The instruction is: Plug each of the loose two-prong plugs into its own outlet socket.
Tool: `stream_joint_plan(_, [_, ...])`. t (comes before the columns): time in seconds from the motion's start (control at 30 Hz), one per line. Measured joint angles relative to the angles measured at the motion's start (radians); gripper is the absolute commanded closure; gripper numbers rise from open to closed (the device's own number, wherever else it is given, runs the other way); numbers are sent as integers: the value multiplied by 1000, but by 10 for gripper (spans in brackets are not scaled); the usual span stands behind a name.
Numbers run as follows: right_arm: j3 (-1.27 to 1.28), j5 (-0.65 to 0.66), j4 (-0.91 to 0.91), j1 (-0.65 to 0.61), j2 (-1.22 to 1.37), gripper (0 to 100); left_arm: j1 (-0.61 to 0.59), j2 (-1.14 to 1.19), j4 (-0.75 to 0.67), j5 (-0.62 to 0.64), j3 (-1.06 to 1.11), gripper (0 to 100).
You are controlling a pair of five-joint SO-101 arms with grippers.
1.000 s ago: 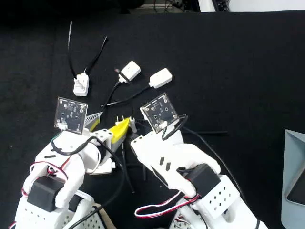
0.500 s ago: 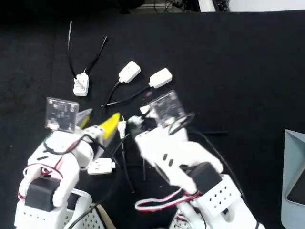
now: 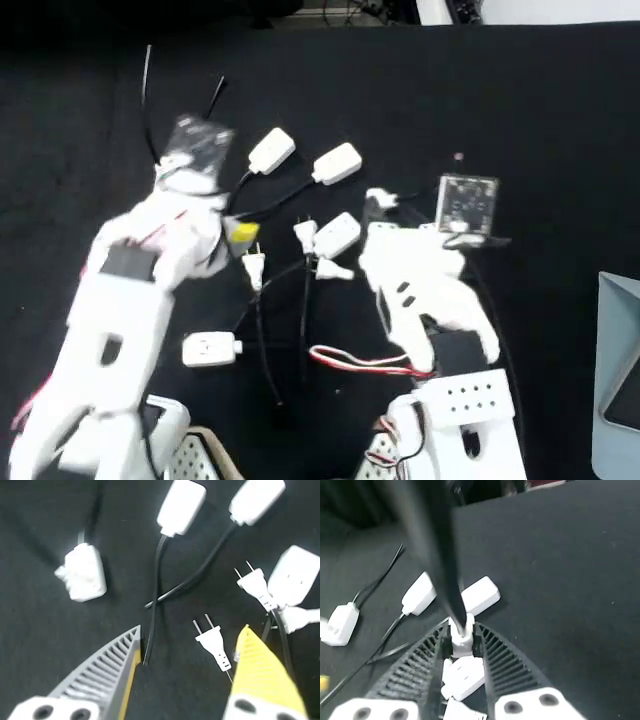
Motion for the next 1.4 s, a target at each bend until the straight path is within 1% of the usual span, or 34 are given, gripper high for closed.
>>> stream_joint_plan(0.07, [12,-8,-31,17,0,986,28,147,-18,-46,-86,701])
stream_joint_plan(0.17, [14,-14,-55,51,0,986,63,354,-43,-72,-230,701])
stream_joint_plan(0.37, [15,-14,-58,83,0,986,114,723,-51,-81,-535,701])
stream_joint_plan(0.6, [15,-14,-58,83,0,986,118,1056,-52,-81,-833,701])
stream_joint_plan(0.7, [15,-14,-58,83,0,986,121,1143,-52,-80,-896,701])
stream_joint_plan(0.9, [15,-14,-58,83,0,986,133,1241,-52,-81,-959,711])
stream_joint_plan(1.1, [15,-14,-58,83,0,986,132,1339,-52,-146,-1042,843])
stream_joint_plan(1.27, [15,-14,-58,83,0,986,144,1386,-48,-232,-1077,970])
stream_joint_plan(1.4, [15,-14,-58,83,0,986,172,1393,20,-307,-1097,971])
